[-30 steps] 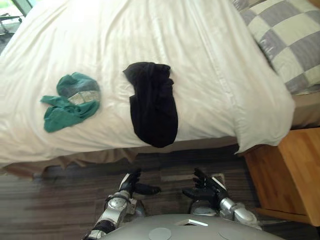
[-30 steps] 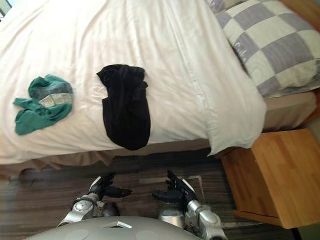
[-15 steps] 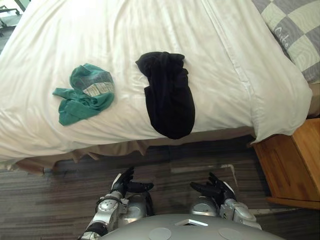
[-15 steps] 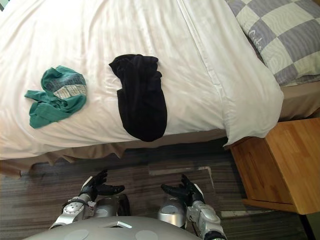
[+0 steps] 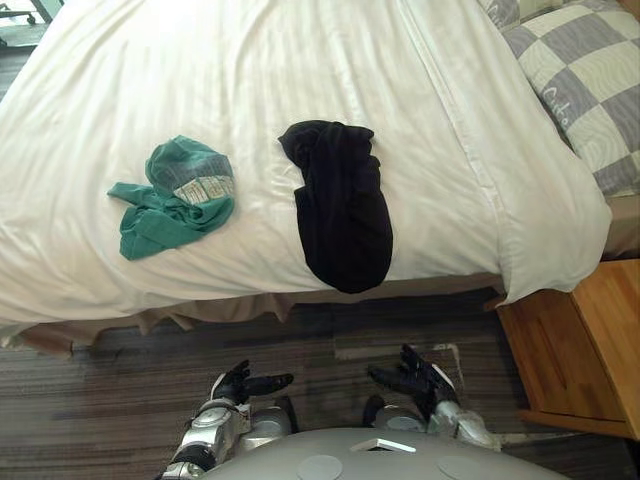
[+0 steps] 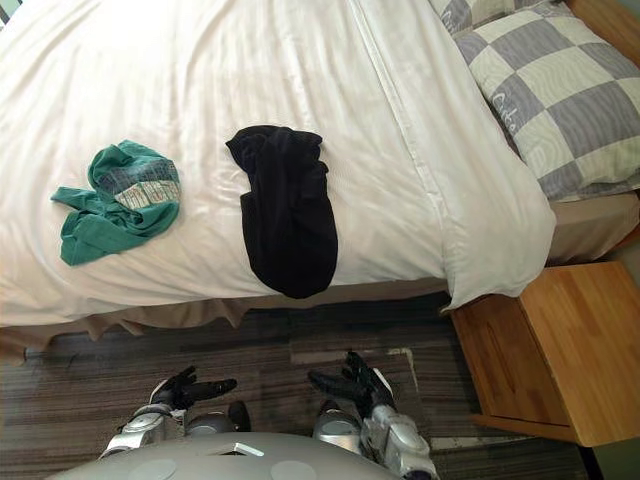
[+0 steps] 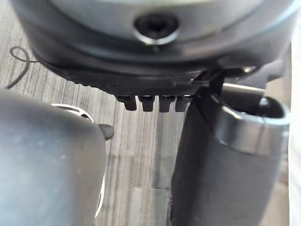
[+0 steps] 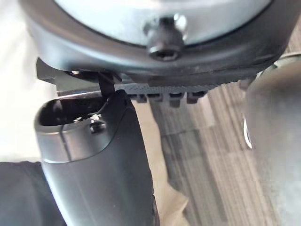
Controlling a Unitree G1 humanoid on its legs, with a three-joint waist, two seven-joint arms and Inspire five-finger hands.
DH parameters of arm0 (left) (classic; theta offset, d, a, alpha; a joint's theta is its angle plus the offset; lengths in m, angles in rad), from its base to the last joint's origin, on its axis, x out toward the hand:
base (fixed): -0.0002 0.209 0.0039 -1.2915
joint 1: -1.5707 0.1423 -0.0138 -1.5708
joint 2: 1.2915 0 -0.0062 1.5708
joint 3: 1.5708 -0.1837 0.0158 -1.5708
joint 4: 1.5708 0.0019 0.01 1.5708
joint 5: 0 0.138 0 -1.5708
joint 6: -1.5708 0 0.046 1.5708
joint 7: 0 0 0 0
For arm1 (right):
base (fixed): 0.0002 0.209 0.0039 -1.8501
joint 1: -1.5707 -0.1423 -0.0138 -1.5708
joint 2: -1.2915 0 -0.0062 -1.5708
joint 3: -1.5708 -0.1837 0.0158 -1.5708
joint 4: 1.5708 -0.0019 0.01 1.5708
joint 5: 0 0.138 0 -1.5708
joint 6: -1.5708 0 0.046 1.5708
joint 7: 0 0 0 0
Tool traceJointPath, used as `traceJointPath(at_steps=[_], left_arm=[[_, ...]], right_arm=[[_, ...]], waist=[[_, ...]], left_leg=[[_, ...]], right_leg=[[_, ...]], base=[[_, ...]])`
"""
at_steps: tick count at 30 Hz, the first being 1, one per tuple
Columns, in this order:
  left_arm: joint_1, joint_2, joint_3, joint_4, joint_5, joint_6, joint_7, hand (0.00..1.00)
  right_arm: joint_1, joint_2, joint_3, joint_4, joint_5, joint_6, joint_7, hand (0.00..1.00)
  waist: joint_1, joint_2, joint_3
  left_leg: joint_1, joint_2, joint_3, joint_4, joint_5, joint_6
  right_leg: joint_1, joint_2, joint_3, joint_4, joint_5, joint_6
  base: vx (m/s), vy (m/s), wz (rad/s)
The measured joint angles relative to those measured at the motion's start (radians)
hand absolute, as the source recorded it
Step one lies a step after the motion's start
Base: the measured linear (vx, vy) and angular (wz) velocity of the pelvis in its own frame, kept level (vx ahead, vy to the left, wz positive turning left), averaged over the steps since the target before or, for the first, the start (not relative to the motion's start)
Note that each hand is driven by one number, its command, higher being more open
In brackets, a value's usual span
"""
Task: Tidy up the quilt and then pick up the clothes from the bed and put them into the laundry hamper
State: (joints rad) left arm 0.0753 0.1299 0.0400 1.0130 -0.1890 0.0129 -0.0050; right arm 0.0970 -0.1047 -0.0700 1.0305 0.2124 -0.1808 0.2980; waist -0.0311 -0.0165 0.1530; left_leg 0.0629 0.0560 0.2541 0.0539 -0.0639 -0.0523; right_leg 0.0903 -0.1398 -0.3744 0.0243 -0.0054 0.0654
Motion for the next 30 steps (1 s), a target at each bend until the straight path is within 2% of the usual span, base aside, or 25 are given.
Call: traceJointPath(at_steps=[2, 7, 13, 14, 22, 28, 30], left_arm=[[0.007, 0.001, 0.018, 0.005, 0.000, -0.013, -0.007, 1.00], [0.012, 0.002, 0.094, 0.052, -0.004, -0.012, -0.010, 1.00], [0.013, -0.009, 0.179, 0.078, -0.004, -0.007, -0.030, 1.00], [0.015, -0.099, 0.204, 0.068, 0.082, -0.008, -0.053, 1.00], [0.013, -0.096, 0.206, 0.068, 0.069, 0.005, -0.050, 1.00], [0.025, -0.091, 0.254, 0.078, -0.056, 0.009, -0.013, 1.00], [0.037, -0.089, 0.251, 0.077, -0.099, -0.012, -0.009, 1.00]], right_arm=[[-0.002, 0.004, -0.013, -0.001, -0.002, 0.019, -0.001, 1.00], [0.001, 0.025, -0.059, 0.007, -0.012, 0.014, 0.020, 1.00], [0.009, 0.026, -0.055, 0.017, -0.046, -0.005, 0.023, 1.00], [0.091, -0.008, 0.006, 0.015, -0.046, -0.071, -0.001, 1.00], [0.091, -0.008, 0.003, 0.014, -0.042, -0.060, -0.002, 1.00], [0.093, -0.007, -0.050, 0.017, -0.040, 0.028, 0.003, 1.00], [0.085, -0.006, -0.078, 0.025, -0.039, 0.042, 0.010, 1.00]], waist=[[0.002, -0.002, -0.003], [0.000, -0.013, -0.012], [-0.003, -0.029, -0.026], [0.027, 0.012, -0.114], [0.027, 0.012, -0.114], [0.027, 0.017, -0.110], [0.023, 0.012, -0.109]], left_leg=[[0.018, -0.010, 0.011, -0.033, 0.017, 0.000], [0.084, -0.015, 0.071, -0.132, 0.064, -0.005], [0.096, -0.012, 0.152, -0.142, 0.062, -0.011], [0.154, -0.002, 0.242, -0.144, 0.045, -0.027], [0.155, -0.001, 0.242, -0.144, 0.044, -0.027], [0.153, -0.002, 0.193, -0.139, 0.044, -0.027], [0.130, -0.008, 0.156, -0.131, 0.046, -0.023]], right_leg=[[0.004, -0.002, 0.011, -0.011, 0.000, 0.000], [-0.005, 0.003, 0.071, -0.018, 0.008, 0.012], [-0.019, 0.024, 0.149, -0.059, 0.046, 0.014], [0.016, 0.039, 0.209, -0.096, 0.060, 0.014], [0.019, 0.040, 0.209, -0.096, 0.059, 0.014], [0.039, 0.033, 0.165, -0.095, 0.054, 0.009], [0.035, 0.021, 0.133, -0.093, 0.052, 0.011]], base=[[-0.06, 0.012, -0.14], [-0.07, 0.018, -0.32], [-0.04, -0.015, -0.38], [0.00, 0.000, -0.07], [0.00, 0.000, 0.00], [-0.01, -0.008, 0.19], [-0.03, -0.010, 0.42]])
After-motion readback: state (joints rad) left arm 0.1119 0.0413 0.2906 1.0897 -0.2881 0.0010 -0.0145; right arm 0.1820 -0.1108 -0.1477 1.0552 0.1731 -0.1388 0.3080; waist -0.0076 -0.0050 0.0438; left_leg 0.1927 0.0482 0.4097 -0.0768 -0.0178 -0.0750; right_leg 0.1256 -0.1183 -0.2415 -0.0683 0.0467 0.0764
